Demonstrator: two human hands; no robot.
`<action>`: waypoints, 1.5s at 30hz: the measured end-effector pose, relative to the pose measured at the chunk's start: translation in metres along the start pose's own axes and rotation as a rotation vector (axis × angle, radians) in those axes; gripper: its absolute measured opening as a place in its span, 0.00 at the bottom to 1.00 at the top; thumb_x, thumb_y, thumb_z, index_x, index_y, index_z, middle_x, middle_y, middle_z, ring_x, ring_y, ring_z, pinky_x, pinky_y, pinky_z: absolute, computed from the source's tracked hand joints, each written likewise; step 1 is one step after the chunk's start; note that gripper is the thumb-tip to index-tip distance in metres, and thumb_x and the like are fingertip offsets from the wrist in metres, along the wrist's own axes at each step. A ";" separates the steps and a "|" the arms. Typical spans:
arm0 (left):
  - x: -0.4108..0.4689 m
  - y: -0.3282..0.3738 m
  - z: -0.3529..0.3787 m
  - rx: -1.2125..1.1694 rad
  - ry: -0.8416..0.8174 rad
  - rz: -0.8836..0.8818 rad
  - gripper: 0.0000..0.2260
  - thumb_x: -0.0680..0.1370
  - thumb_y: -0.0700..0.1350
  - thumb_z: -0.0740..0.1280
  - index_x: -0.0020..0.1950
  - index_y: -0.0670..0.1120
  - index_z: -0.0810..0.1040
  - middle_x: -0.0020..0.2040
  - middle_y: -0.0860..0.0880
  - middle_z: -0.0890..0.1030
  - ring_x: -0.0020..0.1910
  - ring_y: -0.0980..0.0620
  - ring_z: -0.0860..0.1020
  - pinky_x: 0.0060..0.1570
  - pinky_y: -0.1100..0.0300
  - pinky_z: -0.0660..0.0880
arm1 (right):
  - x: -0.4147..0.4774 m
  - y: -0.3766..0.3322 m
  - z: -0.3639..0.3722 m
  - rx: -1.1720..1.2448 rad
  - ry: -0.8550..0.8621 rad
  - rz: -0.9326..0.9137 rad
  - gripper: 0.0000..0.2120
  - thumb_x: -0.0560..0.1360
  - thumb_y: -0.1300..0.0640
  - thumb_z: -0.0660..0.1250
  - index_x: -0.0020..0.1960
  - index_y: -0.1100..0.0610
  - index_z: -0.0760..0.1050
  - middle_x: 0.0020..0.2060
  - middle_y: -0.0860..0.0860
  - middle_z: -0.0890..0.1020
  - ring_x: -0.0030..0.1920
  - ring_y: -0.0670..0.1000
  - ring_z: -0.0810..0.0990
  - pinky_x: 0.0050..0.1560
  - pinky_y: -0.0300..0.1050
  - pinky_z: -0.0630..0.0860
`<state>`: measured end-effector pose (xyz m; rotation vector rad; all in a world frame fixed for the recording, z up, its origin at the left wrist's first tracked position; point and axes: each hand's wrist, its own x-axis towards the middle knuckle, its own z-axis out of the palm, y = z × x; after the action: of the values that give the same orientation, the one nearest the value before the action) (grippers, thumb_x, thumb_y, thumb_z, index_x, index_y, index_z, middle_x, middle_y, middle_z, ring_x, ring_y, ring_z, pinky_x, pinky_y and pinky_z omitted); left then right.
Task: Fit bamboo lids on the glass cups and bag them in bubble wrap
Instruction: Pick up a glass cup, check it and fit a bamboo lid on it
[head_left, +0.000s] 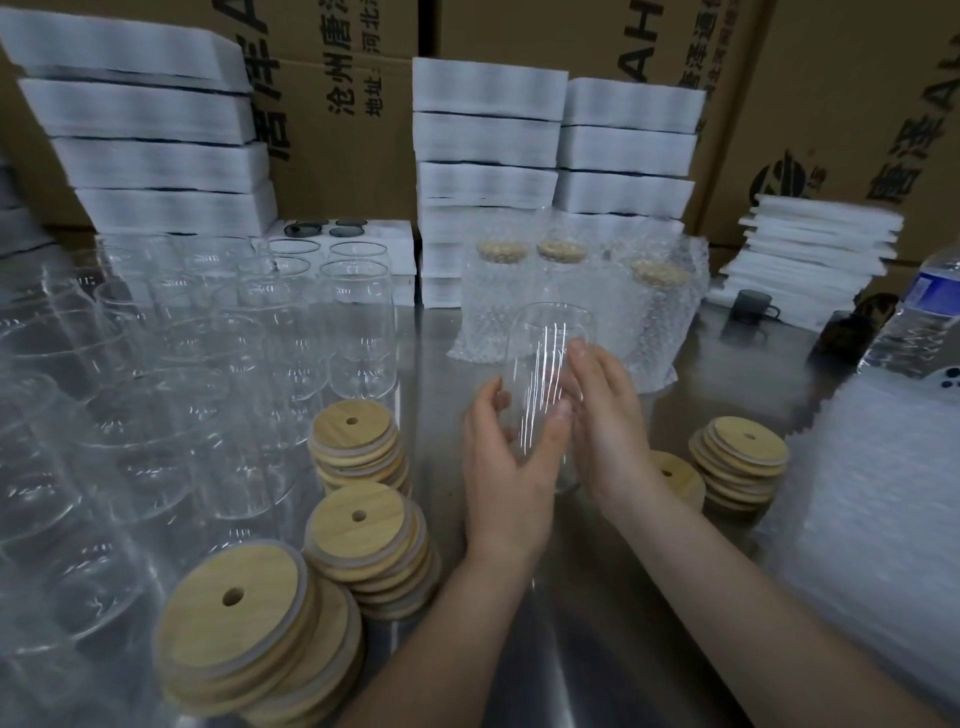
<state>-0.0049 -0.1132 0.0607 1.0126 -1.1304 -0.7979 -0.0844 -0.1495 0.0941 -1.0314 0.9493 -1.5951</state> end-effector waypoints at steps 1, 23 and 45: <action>0.001 -0.001 0.000 0.001 -0.008 -0.010 0.38 0.64 0.67 0.67 0.70 0.51 0.68 0.64 0.52 0.74 0.60 0.54 0.76 0.60 0.49 0.76 | 0.000 0.001 0.000 0.008 -0.010 0.000 0.28 0.69 0.44 0.69 0.63 0.59 0.73 0.59 0.63 0.81 0.57 0.63 0.81 0.59 0.62 0.77; 0.009 0.000 -0.002 -0.120 0.093 -0.086 0.35 0.64 0.65 0.65 0.67 0.52 0.71 0.62 0.55 0.74 0.59 0.65 0.74 0.58 0.65 0.72 | -0.001 0.021 -0.001 -0.115 -0.236 0.047 0.33 0.69 0.37 0.69 0.70 0.47 0.67 0.54 0.49 0.85 0.55 0.51 0.84 0.48 0.45 0.81; 0.012 0.009 -0.009 -0.463 0.099 -0.177 0.18 0.78 0.53 0.64 0.53 0.37 0.80 0.45 0.38 0.84 0.35 0.48 0.84 0.30 0.59 0.78 | 0.010 0.012 -0.001 -0.138 -0.103 0.147 0.22 0.82 0.38 0.51 0.54 0.47 0.81 0.39 0.52 0.84 0.32 0.49 0.80 0.31 0.44 0.75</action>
<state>0.0069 -0.1188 0.0720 0.7558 -0.7287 -1.0796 -0.0831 -0.1614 0.0844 -1.1015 1.0514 -1.3577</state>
